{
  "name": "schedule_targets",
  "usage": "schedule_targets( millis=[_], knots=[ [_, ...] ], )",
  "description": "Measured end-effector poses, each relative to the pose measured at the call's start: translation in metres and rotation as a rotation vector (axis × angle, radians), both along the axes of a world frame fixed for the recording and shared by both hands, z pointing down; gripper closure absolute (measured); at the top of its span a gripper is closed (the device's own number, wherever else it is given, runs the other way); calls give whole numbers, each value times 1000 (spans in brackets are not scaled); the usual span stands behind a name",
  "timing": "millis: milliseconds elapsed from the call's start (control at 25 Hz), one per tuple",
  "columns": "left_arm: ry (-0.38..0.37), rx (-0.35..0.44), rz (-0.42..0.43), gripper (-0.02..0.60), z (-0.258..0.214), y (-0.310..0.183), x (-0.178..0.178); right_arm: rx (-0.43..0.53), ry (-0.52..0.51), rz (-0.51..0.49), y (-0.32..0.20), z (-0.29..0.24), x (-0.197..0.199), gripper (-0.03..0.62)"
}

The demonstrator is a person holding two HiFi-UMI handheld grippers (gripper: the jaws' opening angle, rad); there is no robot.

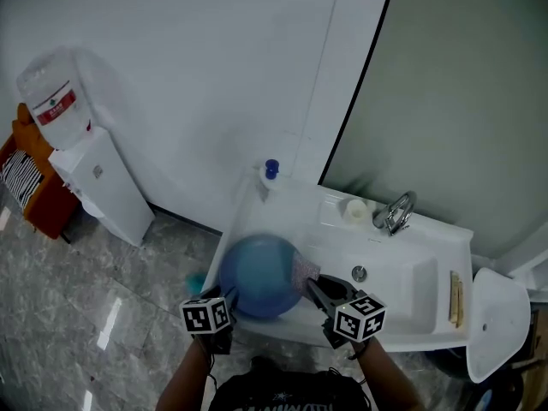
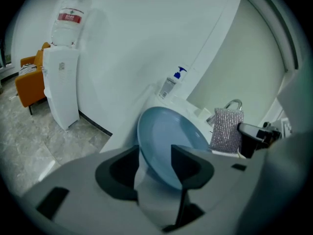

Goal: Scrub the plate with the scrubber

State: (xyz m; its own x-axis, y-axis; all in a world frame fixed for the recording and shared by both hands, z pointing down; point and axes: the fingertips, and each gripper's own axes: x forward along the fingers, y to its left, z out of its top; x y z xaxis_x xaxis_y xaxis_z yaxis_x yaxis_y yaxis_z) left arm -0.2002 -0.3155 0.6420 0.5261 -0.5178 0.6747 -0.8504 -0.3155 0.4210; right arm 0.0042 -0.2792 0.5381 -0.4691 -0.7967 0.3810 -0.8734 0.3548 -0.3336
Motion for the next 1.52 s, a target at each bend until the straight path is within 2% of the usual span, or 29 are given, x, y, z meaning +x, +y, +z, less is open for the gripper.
schedule_targets(
  millis=[240,440,560,720,880,960,1160,1360,1520],
  knots=[
    [-59,-44,39,368,3,-10,1,-15,-5,14,-1,2,11,516],
    [-153,-85,62,368,15,-17,1,-13,-28,-9,-3,0,16,516],
    [-200,-108,88,404,19,-19,3,-17,-31,-43,-8,1,15,516],
    [-220,-117,93,421,22,-25,8,-4,-43,-62,-20,-2,18,516],
    [-283,-133,102,488,30,-26,7,1,-48,-82,-24,-3,24,516],
    [-294,-131,101,493,31,-28,9,-1,-53,-78,-26,-3,29,516],
    [-257,-144,67,502,31,-30,9,-7,-67,-75,-28,-2,40,516],
    [-104,-189,-39,537,27,-33,11,-9,-69,-89,-29,-1,43,516],
    [-36,-187,-75,549,19,-31,12,-4,-69,-97,-29,-3,43,516]
  ],
)
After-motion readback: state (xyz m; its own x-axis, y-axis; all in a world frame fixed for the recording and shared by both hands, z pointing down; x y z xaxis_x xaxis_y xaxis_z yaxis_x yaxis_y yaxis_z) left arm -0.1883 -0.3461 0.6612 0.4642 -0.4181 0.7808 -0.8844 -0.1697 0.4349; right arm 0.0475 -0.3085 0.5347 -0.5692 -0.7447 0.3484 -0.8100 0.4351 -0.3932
